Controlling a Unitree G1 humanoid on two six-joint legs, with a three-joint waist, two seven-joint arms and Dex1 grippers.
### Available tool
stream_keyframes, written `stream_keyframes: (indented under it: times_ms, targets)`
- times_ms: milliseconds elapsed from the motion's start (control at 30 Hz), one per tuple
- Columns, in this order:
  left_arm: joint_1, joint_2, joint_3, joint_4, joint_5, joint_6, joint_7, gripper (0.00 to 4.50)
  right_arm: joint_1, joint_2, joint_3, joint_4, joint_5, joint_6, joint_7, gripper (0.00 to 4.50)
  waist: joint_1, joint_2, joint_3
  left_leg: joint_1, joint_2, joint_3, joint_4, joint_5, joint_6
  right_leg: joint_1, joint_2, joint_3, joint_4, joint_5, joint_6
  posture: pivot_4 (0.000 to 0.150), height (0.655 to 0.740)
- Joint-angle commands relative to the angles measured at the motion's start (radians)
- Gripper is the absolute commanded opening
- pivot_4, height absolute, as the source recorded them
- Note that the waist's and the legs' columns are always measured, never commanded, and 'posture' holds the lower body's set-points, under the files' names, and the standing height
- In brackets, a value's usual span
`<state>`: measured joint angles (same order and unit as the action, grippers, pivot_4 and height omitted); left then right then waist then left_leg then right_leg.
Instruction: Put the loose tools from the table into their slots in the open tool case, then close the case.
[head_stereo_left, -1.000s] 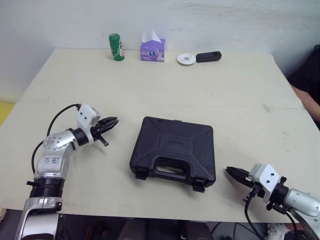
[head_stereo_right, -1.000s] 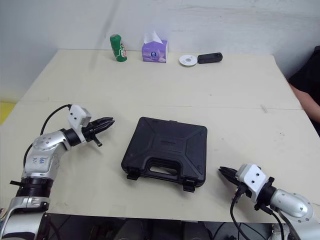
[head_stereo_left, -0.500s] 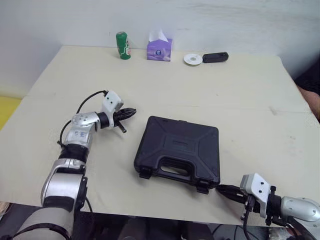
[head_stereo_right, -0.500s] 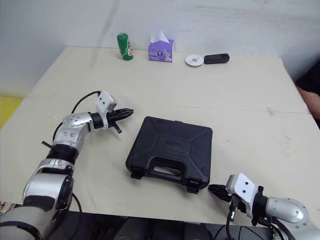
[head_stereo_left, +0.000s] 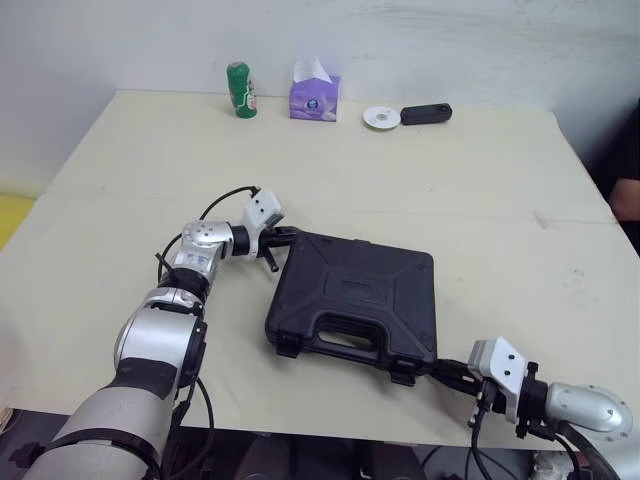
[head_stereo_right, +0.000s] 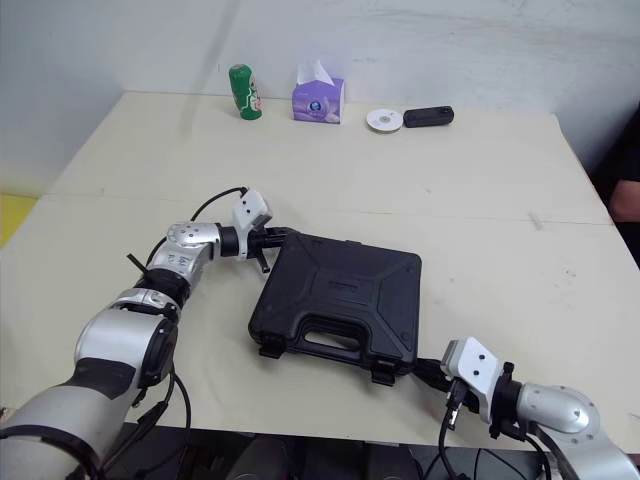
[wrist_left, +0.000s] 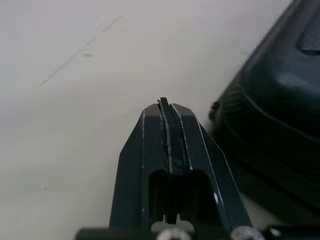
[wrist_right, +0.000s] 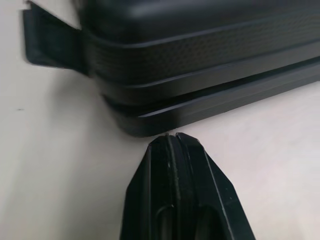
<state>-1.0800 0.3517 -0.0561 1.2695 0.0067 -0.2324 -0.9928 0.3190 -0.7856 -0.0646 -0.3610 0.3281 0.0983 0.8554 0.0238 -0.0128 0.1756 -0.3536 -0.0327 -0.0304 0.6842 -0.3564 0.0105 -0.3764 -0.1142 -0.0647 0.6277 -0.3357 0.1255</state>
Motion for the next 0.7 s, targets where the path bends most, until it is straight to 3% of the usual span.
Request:
stream_keyframes:
  times_ms: [33, 467, 700]
  targets:
    - [-0.013, 0.008, 0.007, -0.002, 0.006, -0.029, -0.084, 0.05, -0.020, 0.007, -0.005, 0.045, -0.039, -0.006, -0.010, 0.00, 0.001, 0.000, 0.000, 0.000, 0.000, 0.000, 0.000, 0.000, 0.000, 0.000, 0.000, 0.000, 0.000, 0.000, 0.000, 0.150, 0.7400]
    - [0.130, 0.086, 0.047, -0.157, -0.056, -0.047, -0.293, 0.05, -0.170, 0.034, -0.004, 0.166, -0.098, -0.022, -0.028, 0.00, -0.002, 0.000, 0.000, 0.000, 0.000, 0.000, 0.000, 0.000, 0.000, 0.000, 0.000, 0.000, 0.000, 0.000, 0.000, 0.150, 0.7400]
    - [0.201, 0.105, 0.060, -0.305, -0.098, 0.018, -0.311, 0.05, 0.000, -0.108, -0.147, 0.068, 0.028, 0.122, 0.127, 0.00, 0.018, 0.001, 0.000, -0.002, -0.002, -0.003, 0.001, 0.000, 0.001, 0.001, -0.002, -0.001, -0.001, 0.000, 0.000, 0.150, 0.7400]
